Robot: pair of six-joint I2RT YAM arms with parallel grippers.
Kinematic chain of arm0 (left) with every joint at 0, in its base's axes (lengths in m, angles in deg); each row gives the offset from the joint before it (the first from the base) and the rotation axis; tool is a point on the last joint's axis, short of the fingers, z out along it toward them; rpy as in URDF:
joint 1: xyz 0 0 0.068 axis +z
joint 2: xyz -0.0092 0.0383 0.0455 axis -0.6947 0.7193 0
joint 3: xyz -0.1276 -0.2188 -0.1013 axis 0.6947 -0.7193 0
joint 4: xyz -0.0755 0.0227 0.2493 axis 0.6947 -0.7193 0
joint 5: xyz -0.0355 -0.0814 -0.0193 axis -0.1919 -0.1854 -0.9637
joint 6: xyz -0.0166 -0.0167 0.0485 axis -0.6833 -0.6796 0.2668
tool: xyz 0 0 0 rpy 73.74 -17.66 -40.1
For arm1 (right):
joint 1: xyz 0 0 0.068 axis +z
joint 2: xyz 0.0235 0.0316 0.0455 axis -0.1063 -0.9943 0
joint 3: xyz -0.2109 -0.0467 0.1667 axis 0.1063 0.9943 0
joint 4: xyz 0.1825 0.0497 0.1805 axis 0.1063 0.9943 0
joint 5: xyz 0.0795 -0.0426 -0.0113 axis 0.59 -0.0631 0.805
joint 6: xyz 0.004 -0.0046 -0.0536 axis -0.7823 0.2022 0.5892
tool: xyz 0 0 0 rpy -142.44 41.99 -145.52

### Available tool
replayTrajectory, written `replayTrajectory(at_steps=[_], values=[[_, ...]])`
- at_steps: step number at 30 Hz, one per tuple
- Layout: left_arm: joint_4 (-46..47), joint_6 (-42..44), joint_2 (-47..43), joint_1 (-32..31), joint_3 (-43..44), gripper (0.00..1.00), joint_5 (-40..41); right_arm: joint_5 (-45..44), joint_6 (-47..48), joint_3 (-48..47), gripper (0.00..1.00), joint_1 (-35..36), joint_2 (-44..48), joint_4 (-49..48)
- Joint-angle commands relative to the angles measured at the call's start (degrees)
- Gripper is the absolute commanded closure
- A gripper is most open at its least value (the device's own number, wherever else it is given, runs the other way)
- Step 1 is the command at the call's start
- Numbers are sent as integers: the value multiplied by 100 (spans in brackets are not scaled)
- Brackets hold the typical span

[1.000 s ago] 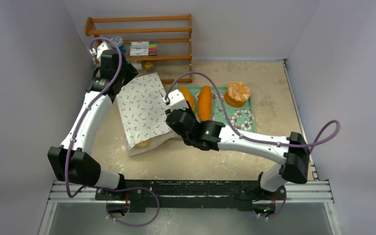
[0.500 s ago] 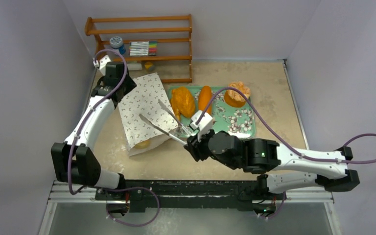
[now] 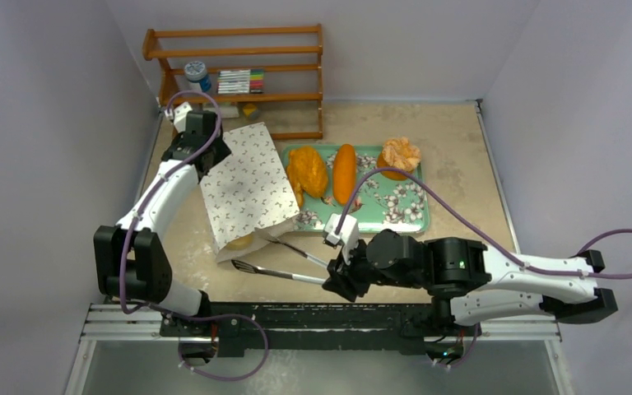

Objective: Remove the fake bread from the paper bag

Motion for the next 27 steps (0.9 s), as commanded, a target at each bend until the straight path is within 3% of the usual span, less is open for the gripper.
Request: replayTrajectory(at_steps=[1,15,27], values=[[263,63,-77,28,-29,54,143,631,-78,140,70,29,100,-42],[407,-57,-525,28,-337,55,-18,691,-521,1350,71,33,-251,-1394],[541,-84,-860,28,-689,56,-206,107,-500,1200,72,-81,-1042,-1748]])
